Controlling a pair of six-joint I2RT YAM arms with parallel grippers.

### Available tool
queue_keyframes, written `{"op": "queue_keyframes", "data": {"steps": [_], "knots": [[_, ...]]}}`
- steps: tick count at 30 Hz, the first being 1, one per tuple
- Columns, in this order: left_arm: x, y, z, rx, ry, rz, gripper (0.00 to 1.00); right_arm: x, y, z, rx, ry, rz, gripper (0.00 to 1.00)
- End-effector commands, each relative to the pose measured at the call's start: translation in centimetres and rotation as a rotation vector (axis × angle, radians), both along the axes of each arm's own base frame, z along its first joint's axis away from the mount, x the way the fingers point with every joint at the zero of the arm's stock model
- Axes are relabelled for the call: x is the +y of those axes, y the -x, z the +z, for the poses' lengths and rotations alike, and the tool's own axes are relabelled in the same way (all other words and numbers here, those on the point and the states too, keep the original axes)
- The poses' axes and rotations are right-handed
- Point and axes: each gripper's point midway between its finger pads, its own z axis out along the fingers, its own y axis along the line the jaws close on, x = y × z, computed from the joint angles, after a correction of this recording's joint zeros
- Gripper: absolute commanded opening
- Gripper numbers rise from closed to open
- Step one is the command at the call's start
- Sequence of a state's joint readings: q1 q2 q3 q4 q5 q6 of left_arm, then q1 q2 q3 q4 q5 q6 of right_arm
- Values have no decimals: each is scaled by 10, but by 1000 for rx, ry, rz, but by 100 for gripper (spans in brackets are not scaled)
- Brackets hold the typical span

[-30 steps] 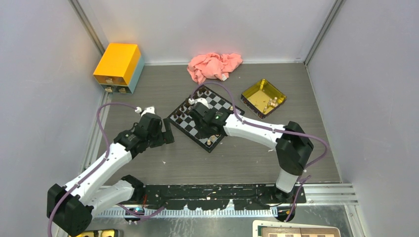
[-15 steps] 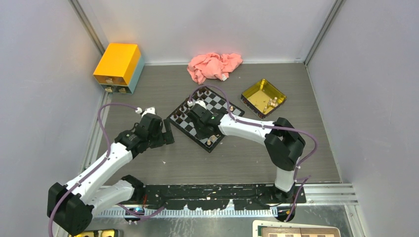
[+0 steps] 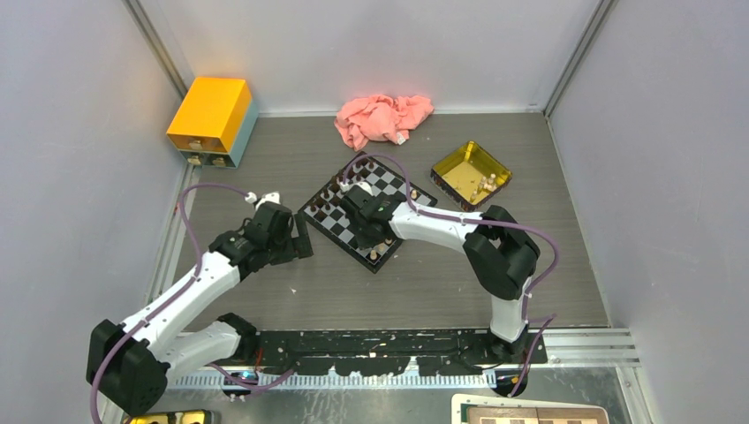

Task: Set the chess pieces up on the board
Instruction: Place the chess piece on the chessboard.

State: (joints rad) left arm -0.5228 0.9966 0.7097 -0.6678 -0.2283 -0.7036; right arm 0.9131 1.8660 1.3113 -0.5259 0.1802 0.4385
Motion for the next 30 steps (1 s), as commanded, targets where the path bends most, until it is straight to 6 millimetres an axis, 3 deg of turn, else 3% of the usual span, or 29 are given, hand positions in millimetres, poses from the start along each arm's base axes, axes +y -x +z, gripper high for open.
{"op": "queue_keyframes", "data": {"steps": [1,15,26,30], "knots": [[-8,-9,6,-36,31,-3,99,8,-5,4,-18,-33,17,1],[-10,-11,4,-33,30,-9,99,8,-1,-2,6,-26,25,1],[-10,-11,4,-36,33,-13,99,9,-1,3,9,-26,34,35],[-11,-11,5,-37,34,-17,99,11,-4,10,-1,-30,39,39]]}}
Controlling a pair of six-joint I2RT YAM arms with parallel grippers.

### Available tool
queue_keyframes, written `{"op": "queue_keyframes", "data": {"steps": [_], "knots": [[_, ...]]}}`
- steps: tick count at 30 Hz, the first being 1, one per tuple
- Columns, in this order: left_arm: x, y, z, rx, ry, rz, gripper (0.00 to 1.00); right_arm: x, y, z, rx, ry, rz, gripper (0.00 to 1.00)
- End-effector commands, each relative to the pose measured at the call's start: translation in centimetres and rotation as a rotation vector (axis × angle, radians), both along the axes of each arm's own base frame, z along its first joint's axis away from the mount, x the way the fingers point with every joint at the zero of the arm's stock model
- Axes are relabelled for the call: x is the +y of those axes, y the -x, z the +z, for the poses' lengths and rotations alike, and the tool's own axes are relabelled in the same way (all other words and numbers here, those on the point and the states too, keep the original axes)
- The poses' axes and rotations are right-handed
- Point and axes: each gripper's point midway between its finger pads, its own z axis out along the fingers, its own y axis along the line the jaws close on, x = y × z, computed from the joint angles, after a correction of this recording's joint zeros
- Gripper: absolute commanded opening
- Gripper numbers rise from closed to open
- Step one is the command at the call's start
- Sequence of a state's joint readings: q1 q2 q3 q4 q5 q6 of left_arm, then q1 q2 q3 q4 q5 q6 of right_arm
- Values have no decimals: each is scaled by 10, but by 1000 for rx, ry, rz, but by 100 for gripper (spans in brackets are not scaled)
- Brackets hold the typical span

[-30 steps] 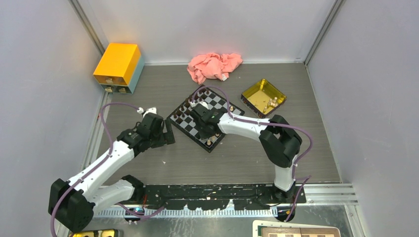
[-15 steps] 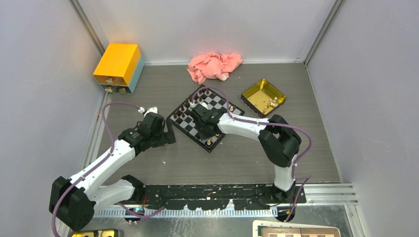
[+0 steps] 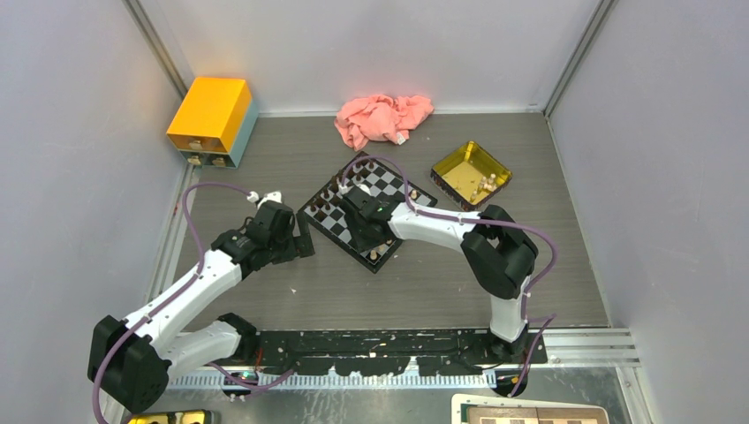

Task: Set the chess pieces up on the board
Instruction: Place the chess piece on the chessboard, then pick up the chess piece from the storage box.

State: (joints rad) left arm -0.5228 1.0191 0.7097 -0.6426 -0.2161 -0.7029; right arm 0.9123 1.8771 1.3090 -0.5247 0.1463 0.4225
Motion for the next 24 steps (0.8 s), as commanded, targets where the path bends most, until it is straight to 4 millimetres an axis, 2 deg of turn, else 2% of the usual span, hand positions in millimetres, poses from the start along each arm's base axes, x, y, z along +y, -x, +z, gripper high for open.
{"op": "queue_keyframes", "data": {"steps": [1,6,10,14,16,19,23,24], "knots": [[-7,-8,7,-40,25,-10,99,10,-9,17,-30,-30,10,39],[-6,-10,11,-49,23,-10,99,16,-14,41,-63,-65,15,39],[-6,-11,13,-57,21,-12,99,21,-28,80,-137,-90,23,40],[-7,-12,14,-58,17,-16,99,14,-55,125,-225,-116,-19,40],[-7,-13,15,-61,16,-18,99,-2,-76,145,-281,-116,-79,40],[-8,-14,16,-61,13,-22,99,-39,-111,169,-339,-128,-201,43],[-9,-17,16,-58,9,-26,99,-103,-151,179,-376,-94,-373,45],[-9,-17,16,-56,7,-27,99,-125,-162,178,-378,-79,-427,47]]}}
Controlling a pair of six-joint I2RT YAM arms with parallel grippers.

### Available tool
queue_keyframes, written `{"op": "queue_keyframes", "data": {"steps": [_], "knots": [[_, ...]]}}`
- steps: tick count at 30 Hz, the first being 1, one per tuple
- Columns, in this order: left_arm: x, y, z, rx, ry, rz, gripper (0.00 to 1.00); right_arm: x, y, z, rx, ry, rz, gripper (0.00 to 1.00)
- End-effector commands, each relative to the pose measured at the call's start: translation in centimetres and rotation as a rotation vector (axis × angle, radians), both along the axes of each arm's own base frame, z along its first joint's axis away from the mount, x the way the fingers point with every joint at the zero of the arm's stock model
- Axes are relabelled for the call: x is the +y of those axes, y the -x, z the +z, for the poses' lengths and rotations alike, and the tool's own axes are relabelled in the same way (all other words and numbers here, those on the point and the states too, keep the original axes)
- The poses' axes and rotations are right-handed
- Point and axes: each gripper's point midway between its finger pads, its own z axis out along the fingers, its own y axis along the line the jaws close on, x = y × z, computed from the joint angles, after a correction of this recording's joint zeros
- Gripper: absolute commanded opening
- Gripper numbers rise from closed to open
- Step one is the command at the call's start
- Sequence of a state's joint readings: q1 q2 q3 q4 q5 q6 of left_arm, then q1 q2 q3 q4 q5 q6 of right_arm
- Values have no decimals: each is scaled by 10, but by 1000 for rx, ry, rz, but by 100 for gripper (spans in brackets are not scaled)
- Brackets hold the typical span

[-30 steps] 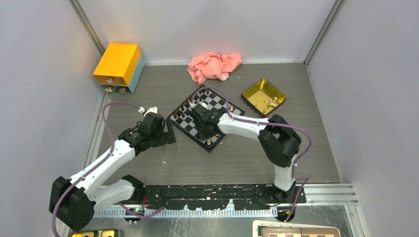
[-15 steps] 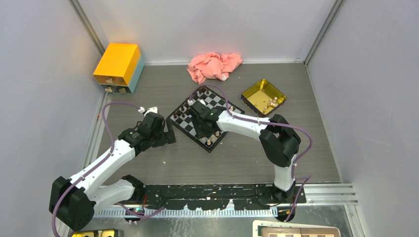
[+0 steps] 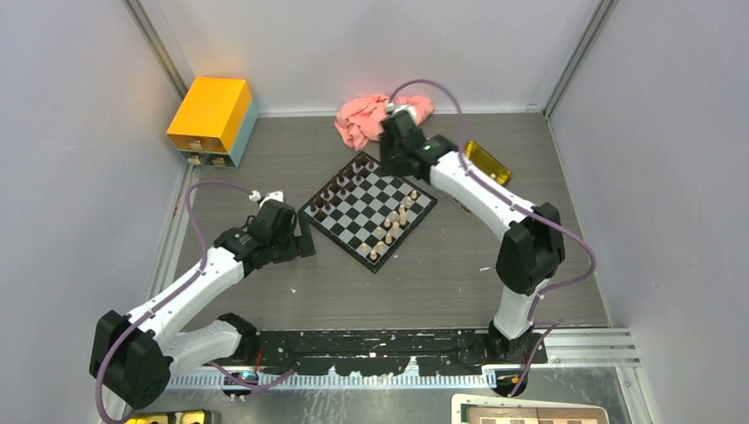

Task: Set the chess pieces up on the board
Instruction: Pick up the chess piece from the storage box.

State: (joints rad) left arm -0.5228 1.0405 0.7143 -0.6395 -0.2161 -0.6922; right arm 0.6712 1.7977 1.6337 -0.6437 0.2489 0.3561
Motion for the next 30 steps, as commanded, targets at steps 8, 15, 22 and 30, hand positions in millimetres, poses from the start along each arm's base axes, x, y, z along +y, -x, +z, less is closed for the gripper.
{"op": "queue_keyframes", "data": {"steps": [8,15,22,30], "knots": [[-12,-22,15,-51,8,-25,99,-187,-69,0,-24,25,-503,51],[-13,-25,11,-41,-8,-27,99,-239,-76,-30,28,18,-635,52],[-14,-28,9,-34,-17,-28,99,-264,-80,-56,71,2,-699,52],[-15,-31,7,-28,-23,-29,100,-276,-86,-79,111,-6,-732,52]]}}
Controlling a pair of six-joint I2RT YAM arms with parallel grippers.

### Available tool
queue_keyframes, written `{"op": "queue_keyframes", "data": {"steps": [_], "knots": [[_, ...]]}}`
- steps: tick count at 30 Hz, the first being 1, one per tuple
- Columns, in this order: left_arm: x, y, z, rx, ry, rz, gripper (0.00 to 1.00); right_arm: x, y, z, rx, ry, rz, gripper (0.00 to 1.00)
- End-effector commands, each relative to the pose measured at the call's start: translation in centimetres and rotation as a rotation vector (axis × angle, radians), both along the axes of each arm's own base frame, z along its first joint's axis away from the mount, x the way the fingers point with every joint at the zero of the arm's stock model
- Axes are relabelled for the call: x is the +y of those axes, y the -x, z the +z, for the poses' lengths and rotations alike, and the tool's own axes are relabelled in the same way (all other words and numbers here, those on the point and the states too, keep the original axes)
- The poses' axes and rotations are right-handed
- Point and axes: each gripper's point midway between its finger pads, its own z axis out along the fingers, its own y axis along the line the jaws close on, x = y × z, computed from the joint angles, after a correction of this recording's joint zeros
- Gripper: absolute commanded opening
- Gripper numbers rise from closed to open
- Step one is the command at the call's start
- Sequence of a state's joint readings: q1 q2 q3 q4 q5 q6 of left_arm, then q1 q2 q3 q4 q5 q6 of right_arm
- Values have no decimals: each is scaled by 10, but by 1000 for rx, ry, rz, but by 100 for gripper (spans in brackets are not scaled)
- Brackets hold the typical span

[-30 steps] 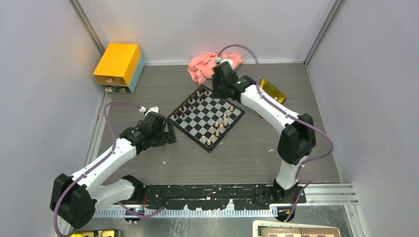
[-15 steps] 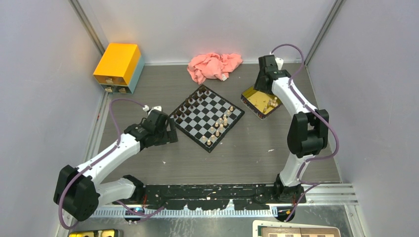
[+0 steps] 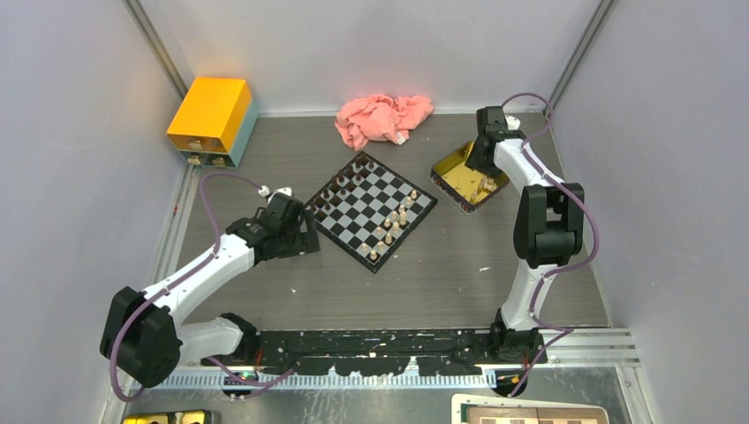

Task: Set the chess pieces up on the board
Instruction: Pick up the chess piece from the storage box.

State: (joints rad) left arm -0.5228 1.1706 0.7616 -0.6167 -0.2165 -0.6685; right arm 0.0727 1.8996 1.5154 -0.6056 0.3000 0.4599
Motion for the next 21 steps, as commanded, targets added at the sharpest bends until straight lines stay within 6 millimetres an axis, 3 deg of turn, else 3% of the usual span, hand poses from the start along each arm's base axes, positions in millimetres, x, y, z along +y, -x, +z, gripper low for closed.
{"op": "queue_keyframes", "data": {"steps": [1,21], "knots": [[-9,-19,19,-76,20,-13,99,-4,-14,3,-51,-23,-28,52],[-10,-20,14,-63,15,-16,99,-17,-19,-24,-10,-51,-57,51]]}}
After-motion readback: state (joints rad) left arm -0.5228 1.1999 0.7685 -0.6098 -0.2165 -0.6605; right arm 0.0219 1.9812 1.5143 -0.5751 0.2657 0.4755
